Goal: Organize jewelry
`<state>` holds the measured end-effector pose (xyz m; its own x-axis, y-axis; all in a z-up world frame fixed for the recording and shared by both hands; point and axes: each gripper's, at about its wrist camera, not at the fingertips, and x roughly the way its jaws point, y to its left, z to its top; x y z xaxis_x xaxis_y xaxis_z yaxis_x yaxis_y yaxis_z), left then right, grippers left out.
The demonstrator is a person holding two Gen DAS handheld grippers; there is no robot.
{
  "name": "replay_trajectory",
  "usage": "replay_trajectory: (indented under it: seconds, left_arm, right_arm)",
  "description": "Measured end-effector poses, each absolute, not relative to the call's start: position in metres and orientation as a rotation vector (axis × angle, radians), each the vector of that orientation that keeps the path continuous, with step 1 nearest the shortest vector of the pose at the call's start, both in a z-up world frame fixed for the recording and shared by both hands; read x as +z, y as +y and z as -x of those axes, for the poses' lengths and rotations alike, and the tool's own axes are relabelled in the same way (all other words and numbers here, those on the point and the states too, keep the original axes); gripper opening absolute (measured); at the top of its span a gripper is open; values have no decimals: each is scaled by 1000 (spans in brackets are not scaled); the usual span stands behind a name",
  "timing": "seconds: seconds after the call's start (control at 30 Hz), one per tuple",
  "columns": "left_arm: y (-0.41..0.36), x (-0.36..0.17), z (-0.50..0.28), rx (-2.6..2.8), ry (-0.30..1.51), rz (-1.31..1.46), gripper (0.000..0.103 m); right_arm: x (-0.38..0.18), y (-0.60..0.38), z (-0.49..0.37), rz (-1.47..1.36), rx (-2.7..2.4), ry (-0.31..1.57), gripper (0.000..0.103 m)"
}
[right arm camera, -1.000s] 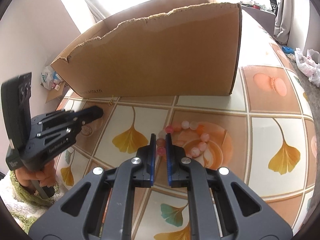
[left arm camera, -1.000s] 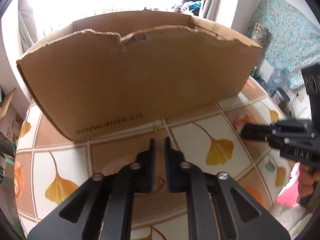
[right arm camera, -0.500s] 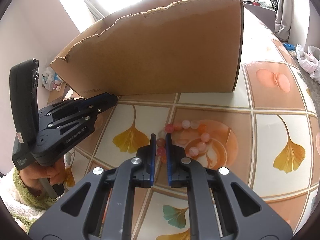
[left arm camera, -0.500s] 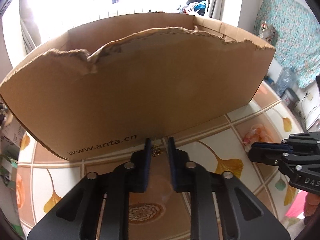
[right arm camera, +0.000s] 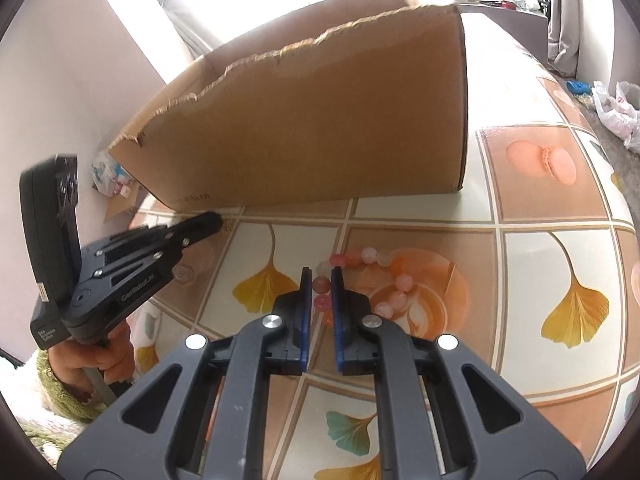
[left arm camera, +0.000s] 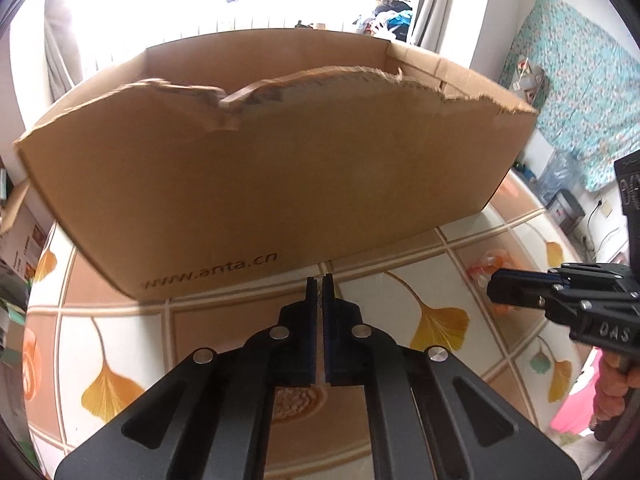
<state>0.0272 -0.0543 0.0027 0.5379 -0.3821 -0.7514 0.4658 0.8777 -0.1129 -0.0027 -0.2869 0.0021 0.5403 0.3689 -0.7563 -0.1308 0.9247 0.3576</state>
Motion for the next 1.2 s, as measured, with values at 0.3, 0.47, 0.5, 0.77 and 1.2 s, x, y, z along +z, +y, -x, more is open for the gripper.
replay_trajectory:
  seconds: [0.3,0.47,0.5,0.77,1.2]
  left_arm:
    - [-26,32,-11,-511,827,-42,3]
    - [-12,49,0,-515,791,-17,3]
    - [-11,51,1,-516,787,-12,3]
    - [-4,86,9,-551,712,17,3]
    - [-10,146,-40,-630,575,52,3]
  right_arm:
    - [21,-323,10,-455,335,889,8]
    - [34,-339,19,-533,355,849,8]
    - [36,-341,20,-552,364,841,8]
    - [63,-339,24,-580,424,777,8]
    - [133,-317,-21,-523,598,599,8]
